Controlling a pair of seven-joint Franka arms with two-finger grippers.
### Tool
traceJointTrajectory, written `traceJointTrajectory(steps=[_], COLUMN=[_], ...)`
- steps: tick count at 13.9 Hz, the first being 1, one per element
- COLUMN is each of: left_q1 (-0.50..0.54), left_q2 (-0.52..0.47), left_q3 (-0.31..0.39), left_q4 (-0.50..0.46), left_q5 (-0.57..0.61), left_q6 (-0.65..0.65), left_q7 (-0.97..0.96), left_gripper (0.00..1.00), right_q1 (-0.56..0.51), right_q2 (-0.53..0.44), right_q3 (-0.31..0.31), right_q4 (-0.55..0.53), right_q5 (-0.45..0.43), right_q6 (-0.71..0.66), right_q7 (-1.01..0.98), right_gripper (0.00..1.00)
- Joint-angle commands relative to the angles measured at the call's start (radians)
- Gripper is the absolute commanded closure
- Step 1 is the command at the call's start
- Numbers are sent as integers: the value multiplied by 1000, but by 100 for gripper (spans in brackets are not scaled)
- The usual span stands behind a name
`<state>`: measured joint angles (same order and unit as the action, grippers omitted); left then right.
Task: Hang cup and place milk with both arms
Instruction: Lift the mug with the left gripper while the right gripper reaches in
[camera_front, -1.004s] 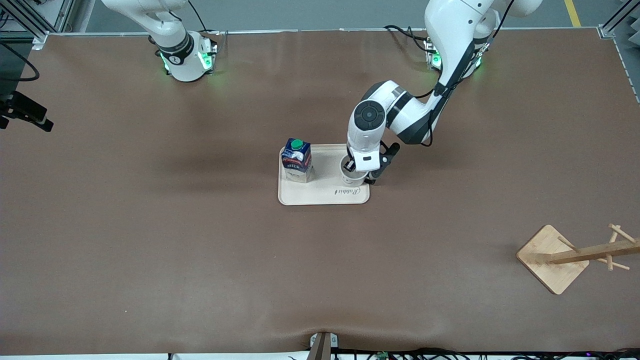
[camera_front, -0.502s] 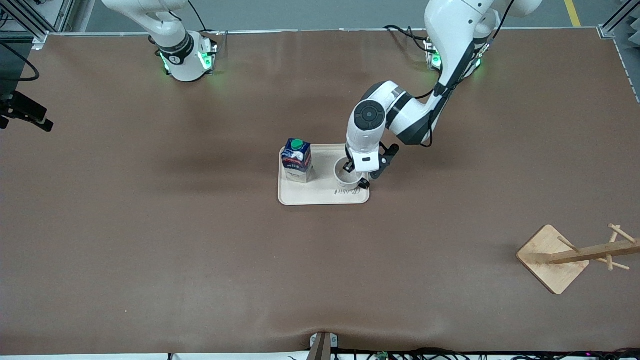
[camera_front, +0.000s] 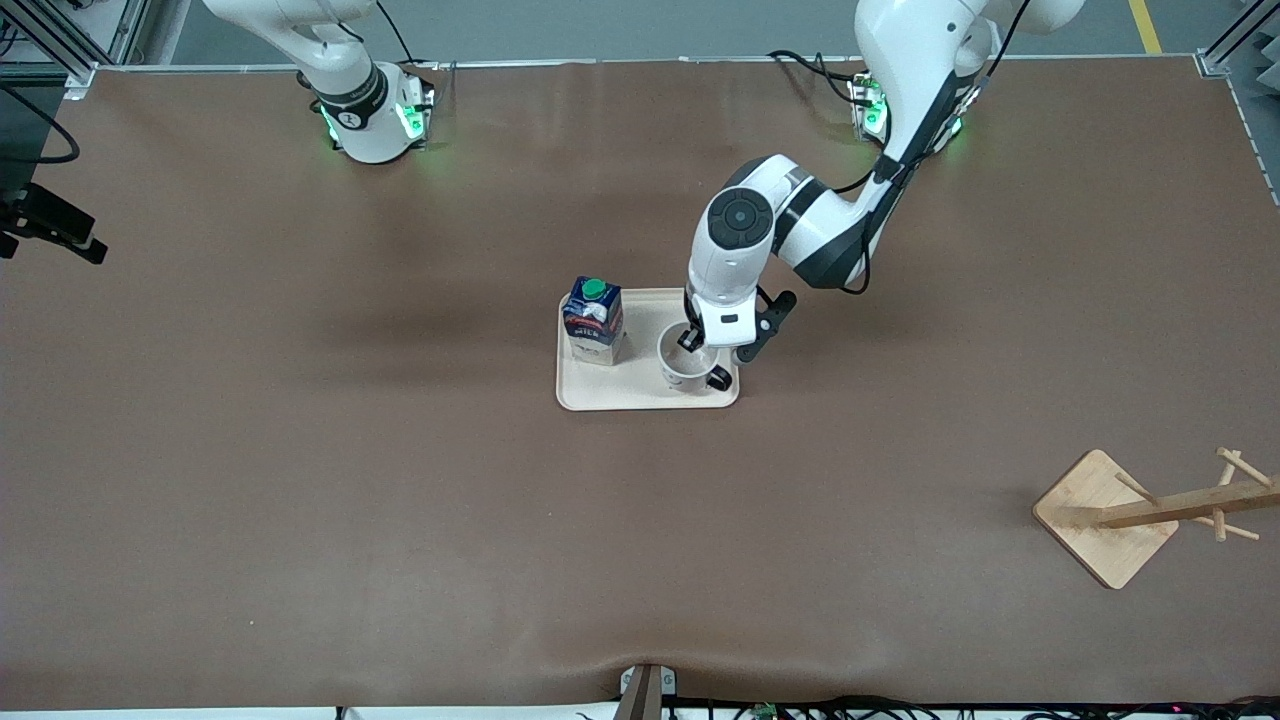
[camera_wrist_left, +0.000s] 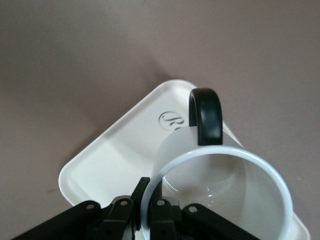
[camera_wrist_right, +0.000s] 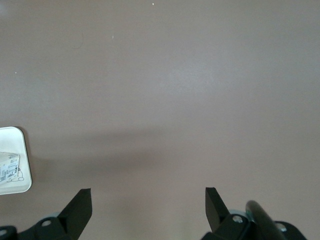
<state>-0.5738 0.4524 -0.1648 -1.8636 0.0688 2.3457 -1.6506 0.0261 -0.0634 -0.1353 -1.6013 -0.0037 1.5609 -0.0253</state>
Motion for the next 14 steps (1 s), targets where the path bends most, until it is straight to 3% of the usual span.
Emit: traceJointTrajectory(steps=[1,5,14], left_q1=[17,70,264], left_q2=[-57,-118,-149], left_q3=[7,11,8], left_q4=[-9,-6,155], left_q5=[78,115,114], left_q6=[-11,-29,-256], left_q7=[3,124,667], left_gripper=[100,100,100], right_q1=[9,25,71], right_q2=[14,17,93], right_q3=[0,0,0], right_q4=[12,9,1], right_q5=[-10,-10,37], right_q6=[-5,-4,-13], right_q7=[-5,-5,5], right_gripper=[0,0,0])
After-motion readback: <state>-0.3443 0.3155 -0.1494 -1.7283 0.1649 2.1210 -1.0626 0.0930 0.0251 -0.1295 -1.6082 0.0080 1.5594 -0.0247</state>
